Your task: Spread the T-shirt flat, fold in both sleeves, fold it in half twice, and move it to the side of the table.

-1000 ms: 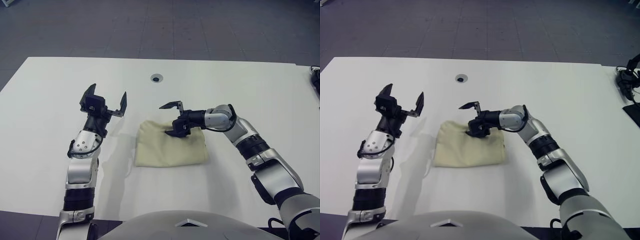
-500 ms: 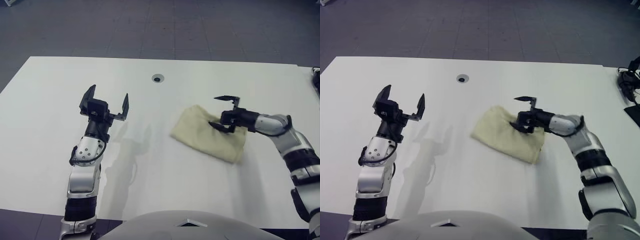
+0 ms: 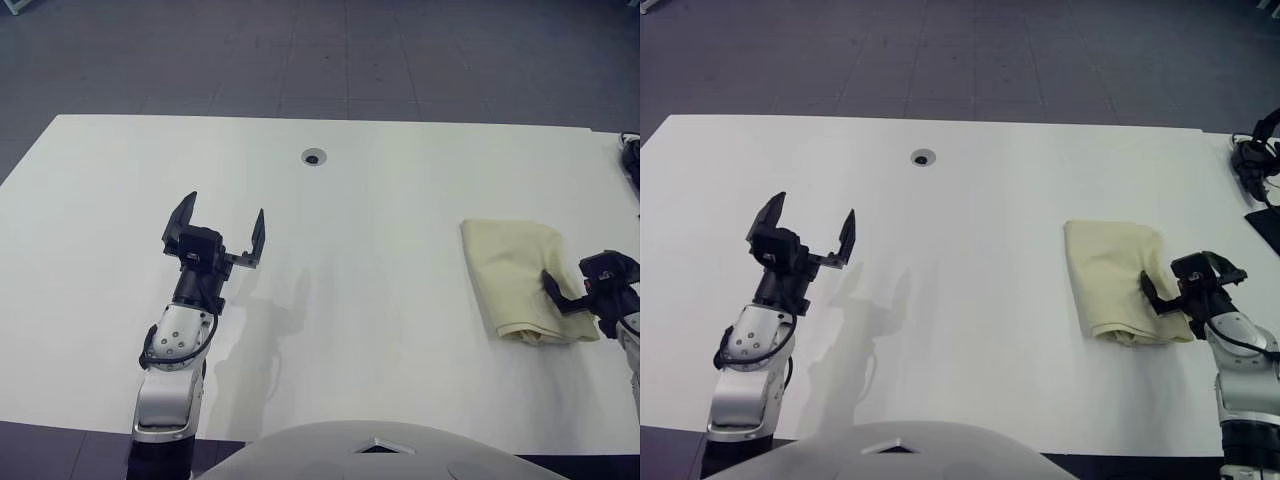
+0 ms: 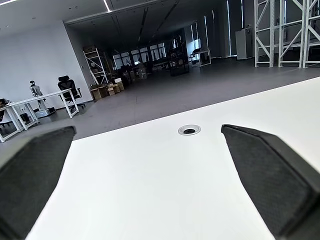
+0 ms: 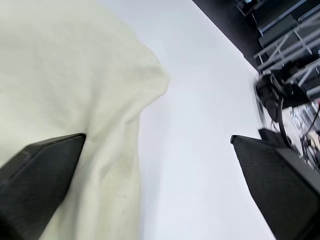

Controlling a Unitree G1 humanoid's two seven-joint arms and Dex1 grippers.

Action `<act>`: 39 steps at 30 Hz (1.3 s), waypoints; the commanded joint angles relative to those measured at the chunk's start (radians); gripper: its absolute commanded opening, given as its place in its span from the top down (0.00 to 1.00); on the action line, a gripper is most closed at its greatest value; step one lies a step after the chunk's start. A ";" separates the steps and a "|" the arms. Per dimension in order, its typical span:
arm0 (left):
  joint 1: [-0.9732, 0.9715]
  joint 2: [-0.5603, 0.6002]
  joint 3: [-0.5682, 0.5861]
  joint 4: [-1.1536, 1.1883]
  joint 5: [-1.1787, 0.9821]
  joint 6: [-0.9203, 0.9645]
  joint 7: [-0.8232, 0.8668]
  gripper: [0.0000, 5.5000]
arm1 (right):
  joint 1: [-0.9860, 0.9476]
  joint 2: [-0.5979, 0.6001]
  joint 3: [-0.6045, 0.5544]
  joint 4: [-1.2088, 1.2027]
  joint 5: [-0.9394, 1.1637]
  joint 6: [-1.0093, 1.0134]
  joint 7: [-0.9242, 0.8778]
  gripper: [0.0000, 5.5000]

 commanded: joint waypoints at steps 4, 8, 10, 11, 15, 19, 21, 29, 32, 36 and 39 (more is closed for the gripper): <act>0.010 -0.016 -0.009 -0.019 0.022 0.020 0.018 0.02 | 0.096 0.154 -0.030 -0.172 0.033 0.200 -0.081 0.02; 0.005 -0.024 -0.015 -0.004 0.027 0.008 0.028 0.02 | -0.026 0.140 -0.073 -0.157 -0.019 0.045 -0.158 0.02; -0.008 -0.034 -0.008 -0.001 0.025 -0.006 0.037 0.02 | -0.108 0.122 -0.064 -0.181 -0.061 -0.076 -0.188 0.02; -0.009 -0.043 -0.003 -0.004 0.025 -0.016 0.045 0.02 | -0.159 0.112 -0.048 -0.185 -0.085 -0.134 -0.199 0.02; -0.046 -0.078 -0.027 0.001 0.047 -0.062 0.075 0.02 | -0.338 0.171 0.050 -0.207 -0.166 -0.381 -0.260 0.02; -0.149 -0.116 -0.072 0.065 0.090 -0.095 0.105 0.02 | -0.377 0.366 0.234 -0.135 -0.114 -0.596 -0.227 0.02; -0.187 -0.138 -0.090 0.115 0.116 -0.138 0.131 0.02 | -0.362 0.472 0.306 -0.023 -0.046 -0.671 -0.174 0.02; -0.157 -0.135 -0.106 0.285 0.134 -0.307 0.134 0.02 | -0.346 0.608 0.316 0.143 -0.043 -0.906 -0.193 0.02; -0.156 -0.126 -0.096 0.355 0.129 -0.366 0.130 0.02 | -0.357 0.623 0.301 0.197 -0.044 -0.899 -0.215 0.02; -0.165 -0.158 -0.078 0.397 0.085 -0.383 0.143 0.02 | -0.344 0.648 0.299 0.204 -0.071 -0.933 -0.249 0.02; -0.185 -0.175 -0.073 0.422 0.033 -0.363 0.121 0.02 | -0.324 0.661 0.288 0.194 -0.073 -0.926 -0.269 0.02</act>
